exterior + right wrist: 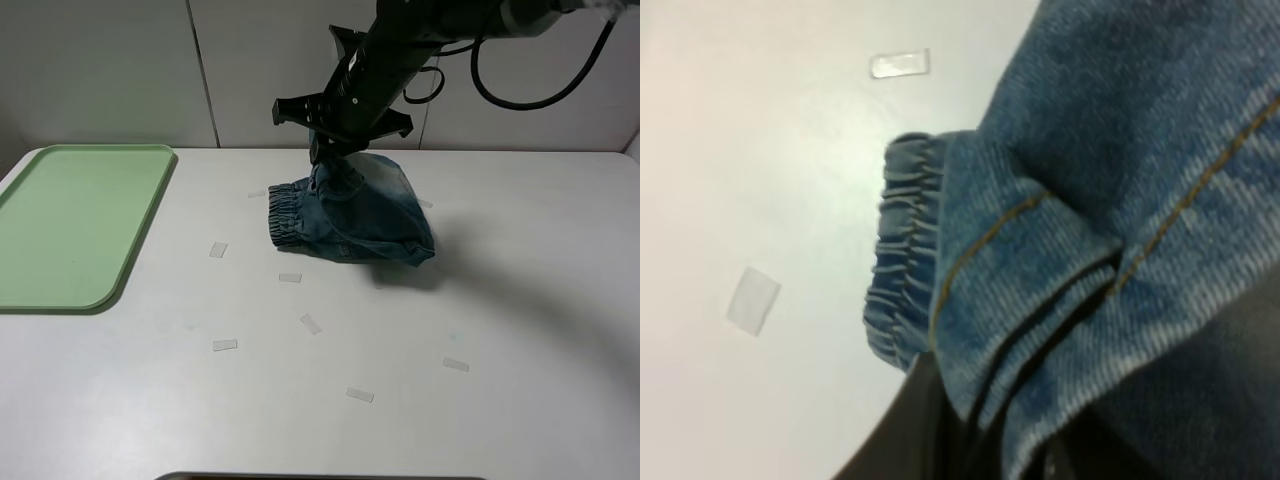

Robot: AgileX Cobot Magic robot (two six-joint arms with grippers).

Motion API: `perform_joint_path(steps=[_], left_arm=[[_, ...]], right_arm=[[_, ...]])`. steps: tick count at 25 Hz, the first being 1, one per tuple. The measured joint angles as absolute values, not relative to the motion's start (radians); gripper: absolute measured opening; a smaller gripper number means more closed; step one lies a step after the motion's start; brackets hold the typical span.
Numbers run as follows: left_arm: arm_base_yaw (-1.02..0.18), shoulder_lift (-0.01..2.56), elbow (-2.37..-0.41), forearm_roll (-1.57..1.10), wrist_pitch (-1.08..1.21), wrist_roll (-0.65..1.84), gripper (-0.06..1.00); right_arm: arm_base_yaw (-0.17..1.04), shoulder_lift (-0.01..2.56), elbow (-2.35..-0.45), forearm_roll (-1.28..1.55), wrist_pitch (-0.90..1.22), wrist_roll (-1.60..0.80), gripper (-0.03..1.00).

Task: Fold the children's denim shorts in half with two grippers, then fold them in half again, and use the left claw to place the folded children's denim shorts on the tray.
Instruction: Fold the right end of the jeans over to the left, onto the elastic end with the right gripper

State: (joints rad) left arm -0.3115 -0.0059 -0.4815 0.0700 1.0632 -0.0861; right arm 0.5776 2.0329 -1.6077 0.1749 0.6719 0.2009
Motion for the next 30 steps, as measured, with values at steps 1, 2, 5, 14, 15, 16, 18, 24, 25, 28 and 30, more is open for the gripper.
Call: perform_joint_path(steps=[1, 2, 5, 14, 15, 16, 18, 24, 25, 28, 30], left_arm=[[-0.311, -0.006, -0.482, 0.071, 1.063, -0.086, 0.84], [-0.311, -0.006, -0.482, 0.071, 1.063, -0.086, 0.84], [-0.311, -0.006, -0.482, 0.072, 1.063, -0.086, 0.84], [-0.311, -0.006, -0.482, 0.072, 1.063, -0.086, 0.84], [-0.311, -0.006, -0.482, 0.072, 1.063, -0.086, 0.84], [-0.311, -0.006, -0.482, 0.072, 1.063, -0.086, 0.84], [-0.311, -0.006, -0.482, 0.072, 1.063, -0.086, 0.84], [-0.311, -0.006, -0.482, 0.072, 1.063, -0.086, 0.84], [-0.311, -0.006, -0.482, 0.072, 1.063, -0.086, 0.84], [-0.311, -0.006, -0.482, 0.072, 1.063, -0.086, 0.84], [-0.311, -0.006, -0.482, 0.072, 1.063, -0.086, 0.84]], right_arm=[[0.578, 2.033, -1.608, 0.175, 0.666, 0.199, 0.09], [0.578, 2.034, -1.608, 0.175, 0.666, 0.184, 0.09], [0.578, 2.036, -1.608, 0.177, 0.661, 0.097, 0.15], [0.592, 2.036, -1.608, 0.183, 0.609, -0.073, 0.68], [0.592, 2.036, -1.608, 0.184, 0.606, -0.074, 0.69], [0.592, 2.036, -1.608, 0.184, 0.605, -0.075, 0.69], [0.592, 2.036, -1.608, 0.184, 0.604, -0.076, 0.69], [0.592, 2.036, -1.608, 0.184, 0.619, -0.077, 0.69], [0.592, 2.036, -1.608, 0.184, 0.619, -0.077, 0.69], [0.592, 2.036, -1.608, 0.184, 0.619, -0.077, 0.69], [0.592, 2.036, -1.608, 0.184, 0.619, -0.077, 0.69]])
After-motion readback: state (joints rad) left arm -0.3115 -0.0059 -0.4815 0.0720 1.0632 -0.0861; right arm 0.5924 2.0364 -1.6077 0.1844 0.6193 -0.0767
